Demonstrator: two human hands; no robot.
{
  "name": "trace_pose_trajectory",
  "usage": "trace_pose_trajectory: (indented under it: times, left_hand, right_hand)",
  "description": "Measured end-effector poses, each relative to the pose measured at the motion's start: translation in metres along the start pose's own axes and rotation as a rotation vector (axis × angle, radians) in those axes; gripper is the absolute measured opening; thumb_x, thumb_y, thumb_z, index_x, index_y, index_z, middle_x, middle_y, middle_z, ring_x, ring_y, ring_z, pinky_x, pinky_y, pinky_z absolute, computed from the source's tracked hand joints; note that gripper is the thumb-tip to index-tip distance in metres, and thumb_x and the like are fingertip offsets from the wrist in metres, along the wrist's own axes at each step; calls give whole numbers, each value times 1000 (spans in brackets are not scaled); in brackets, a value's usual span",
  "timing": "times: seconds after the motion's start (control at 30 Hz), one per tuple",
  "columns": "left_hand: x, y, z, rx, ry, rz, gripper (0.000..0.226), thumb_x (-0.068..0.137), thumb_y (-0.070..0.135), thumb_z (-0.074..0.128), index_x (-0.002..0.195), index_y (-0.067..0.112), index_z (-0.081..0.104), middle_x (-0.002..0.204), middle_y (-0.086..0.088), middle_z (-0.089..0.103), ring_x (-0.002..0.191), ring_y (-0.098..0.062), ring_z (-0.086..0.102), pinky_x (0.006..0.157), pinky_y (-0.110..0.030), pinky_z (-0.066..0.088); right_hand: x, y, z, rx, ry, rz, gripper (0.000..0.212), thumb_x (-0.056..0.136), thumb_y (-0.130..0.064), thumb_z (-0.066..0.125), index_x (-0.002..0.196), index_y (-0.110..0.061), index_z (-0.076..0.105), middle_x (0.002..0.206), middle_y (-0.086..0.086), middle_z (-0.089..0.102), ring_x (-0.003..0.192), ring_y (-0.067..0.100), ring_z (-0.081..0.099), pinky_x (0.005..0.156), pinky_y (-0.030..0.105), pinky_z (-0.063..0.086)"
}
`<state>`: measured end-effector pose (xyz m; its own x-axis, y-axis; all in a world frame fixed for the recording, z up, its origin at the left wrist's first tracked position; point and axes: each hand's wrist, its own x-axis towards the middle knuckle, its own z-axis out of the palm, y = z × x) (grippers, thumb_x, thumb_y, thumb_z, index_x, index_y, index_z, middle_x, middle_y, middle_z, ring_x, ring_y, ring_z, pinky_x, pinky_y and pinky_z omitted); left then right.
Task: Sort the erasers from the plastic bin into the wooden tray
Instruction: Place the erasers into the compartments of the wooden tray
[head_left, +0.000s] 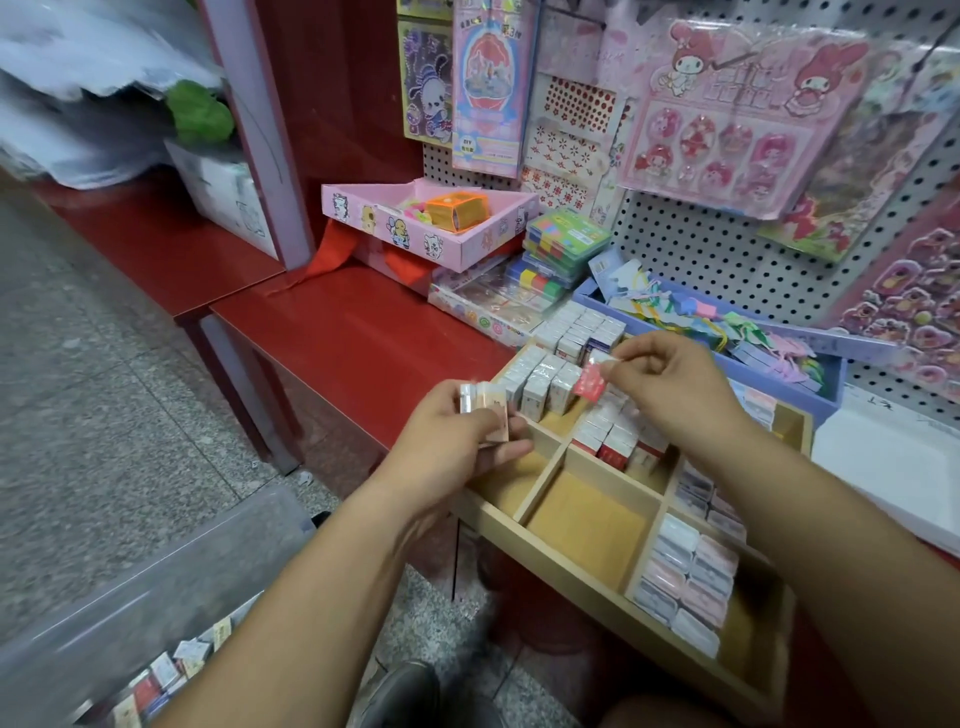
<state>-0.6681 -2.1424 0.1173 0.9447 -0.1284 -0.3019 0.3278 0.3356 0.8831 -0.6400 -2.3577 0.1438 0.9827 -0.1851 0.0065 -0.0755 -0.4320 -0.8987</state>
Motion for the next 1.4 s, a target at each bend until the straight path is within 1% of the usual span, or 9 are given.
trace_pose_trajectory:
  times: [0.1, 0.27, 0.4, 0.5, 0.7, 0.8, 1.03, 1.27, 1.4]
  left_hand:
    - [2, 2, -5, 25, 57, -9, 17, 99, -6, 50, 113, 0, 58, 88, -15, 71, 77, -20, 74, 75, -38, 64]
    - [-1, 2, -6, 46, 13, -31, 20, 101, -2, 53, 120, -4, 57, 104, -23, 69, 81, -20, 74, 67, -35, 64]
    - [-2, 1, -7, 103, -14, -23, 18, 101, 0, 55, 118, -2, 61, 103, -20, 70, 85, -19, 72, 73, -36, 64]
    - [-2, -1, -6, 159, -23, -12, 16, 99, -1, 58, 114, -1, 66, 114, -21, 66, 89, -22, 68, 76, -37, 64]
    - [-5, -4, -1, 167, -35, -4, 12, 98, -2, 60, 107, 1, 67, 107, -17, 65, 80, -18, 68, 78, -40, 64]
    - [-5, -5, -1, 175, -28, 1, 11, 98, -2, 60, 106, 0, 67, 105, -17, 65, 79, -18, 67, 78, -41, 64]
    - [-4, -5, -1, 187, -44, 17, 16, 96, -2, 63, 111, -4, 68, 109, -22, 67, 82, -20, 68, 80, -42, 63]
    - [-5, -4, -2, 180, -55, 16, 17, 94, -2, 66, 111, -6, 67, 100, -18, 62, 87, -23, 63, 78, -41, 64]
    - [-5, -4, -3, 165, -41, 4, 18, 93, -2, 67, 112, -5, 65, 102, -19, 58, 89, -26, 60, 75, -39, 64]
  right_hand:
    - [11, 1, -4, -39, 72, -3, 5, 94, -19, 71, 99, -19, 70, 72, 0, 55, 66, 18, 51, 64, 31, 45]
    - [-2, -6, -19, -103, -2, 1, 3, 92, -18, 72, 94, -16, 72, 75, 3, 60, 62, 12, 53, 62, 30, 45]
    - [-30, 0, -36, -213, -93, -17, 7, 90, -11, 73, 90, -17, 70, 72, -1, 65, 51, 0, 53, 50, 13, 43]
    - [-47, 9, -40, -297, -61, -25, 12, 87, -9, 74, 87, -19, 69, 75, -1, 65, 53, -4, 53, 52, 7, 43]
    - [-61, 9, -33, -363, -14, -82, 11, 86, -15, 73, 88, -24, 67, 74, -8, 62, 60, -4, 55, 61, 22, 47]
    - [-62, 10, -28, -405, -26, -93, 11, 85, -18, 73, 88, -27, 67, 75, -9, 63, 66, 3, 58, 64, 27, 48]
    - [-63, 19, -8, -669, 71, -239, 10, 89, -31, 72, 97, -30, 66, 85, -16, 57, 88, 8, 51, 70, 28, 41]
    - [-68, 27, 7, -716, 99, -202, 9, 93, -26, 67, 102, -24, 68, 82, -9, 65, 87, 16, 57, 74, 36, 50]
    - [-71, 29, 7, -768, 63, -252, 16, 99, -32, 59, 99, -24, 73, 88, -6, 68, 92, 14, 54, 74, 33, 43]
